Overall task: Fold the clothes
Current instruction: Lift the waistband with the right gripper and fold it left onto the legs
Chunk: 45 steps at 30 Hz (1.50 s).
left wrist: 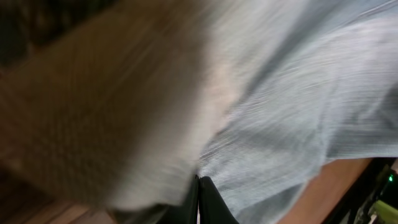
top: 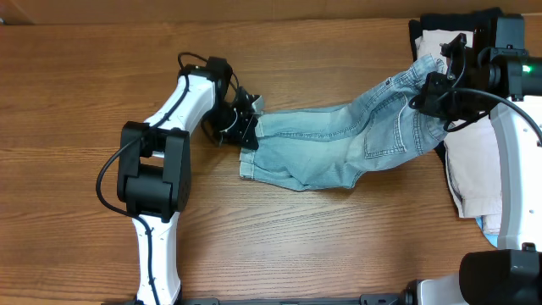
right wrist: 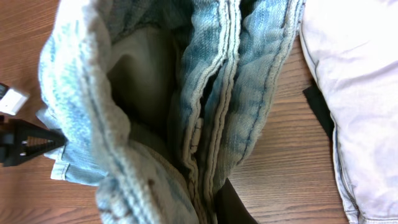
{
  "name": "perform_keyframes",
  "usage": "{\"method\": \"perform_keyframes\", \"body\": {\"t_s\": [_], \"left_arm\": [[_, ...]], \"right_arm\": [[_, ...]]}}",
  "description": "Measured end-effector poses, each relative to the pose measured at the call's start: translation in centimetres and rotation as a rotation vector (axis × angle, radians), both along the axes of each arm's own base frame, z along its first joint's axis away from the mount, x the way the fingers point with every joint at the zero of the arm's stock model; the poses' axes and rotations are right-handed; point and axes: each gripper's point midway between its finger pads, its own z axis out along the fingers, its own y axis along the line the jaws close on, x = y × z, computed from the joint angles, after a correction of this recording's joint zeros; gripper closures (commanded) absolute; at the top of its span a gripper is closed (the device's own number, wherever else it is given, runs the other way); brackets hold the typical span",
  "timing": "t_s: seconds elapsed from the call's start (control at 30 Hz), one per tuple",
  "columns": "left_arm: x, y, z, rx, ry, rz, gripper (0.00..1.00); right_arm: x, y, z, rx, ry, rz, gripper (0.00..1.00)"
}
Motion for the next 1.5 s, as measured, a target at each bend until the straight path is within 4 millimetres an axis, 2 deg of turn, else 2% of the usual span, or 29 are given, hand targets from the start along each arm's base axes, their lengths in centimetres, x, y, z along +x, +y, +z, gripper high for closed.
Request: {"method": "perform_keyframes", "body": {"t_s": [0.27, 0.4, 0.5, 0.63, 0.7, 0.83, 0.97, 1.2, 1.33, 1.43, 1.5], "left_arm": [[0.1, 0.0, -1.0, 0.059, 0.092, 0.223, 0.96], [0.2, -0.2, -1.2, 0.073, 0.117, 0.286, 0.96], [0.2, -0.2, -1.2, 0.077, 0.130, 0.315, 0.96], [0.2, -0.2, -1.2, 0.080, 0.139, 0.329, 0.96], [0.2, -0.2, -1.2, 0.080, 0.141, 0.332, 0.95], [0.2, -0.2, -1.2, 0.082, 0.145, 0.340, 0.96], [0.3, -0.2, -1.2, 0.082, 0.146, 0.342, 0.96], [0.3, -0.2, -1.2, 0.081, 0.143, 0.342, 0.96], [0.2, -0.2, -1.2, 0.082, 0.146, 0.342, 0.96], [-0.2, 0.1, -1.0, 0.103, 0.165, 0.337, 0.89], [-0.9, 0.9, -0.8, 0.140, 0.195, 0.330, 0.86]], "right_arm": [[0.0, 0.2, 0.0, 0.029, 0.007, -0.042, 0.96], [0.1, 1.1, 0.2, 0.083, 0.010, -0.062, 0.96], [0.3, 2.7, 0.3, 0.104, 0.007, -0.052, 0.96], [0.9, 6.4, -0.1, 0.117, -0.009, -0.010, 0.96], [0.8, 8.7, -1.2, 0.115, 0.003, 0.008, 0.96], [0.2, 11.8, -3.3, 0.110, 0.030, 0.025, 0.96], [0.1, 13.9, -5.1, 0.111, 0.028, 0.022, 0.96], [0.8, 19.0, -9.2, 0.174, -0.012, 0.016, 0.96], [1.0, 20.9, -11.7, 0.187, 0.021, 0.012, 0.96], [1.0, 21.8, -13.5, 0.190, 0.060, 0.003, 0.96], [1.1, 22.0, -13.8, 0.196, 0.067, -0.003, 0.96]]}}
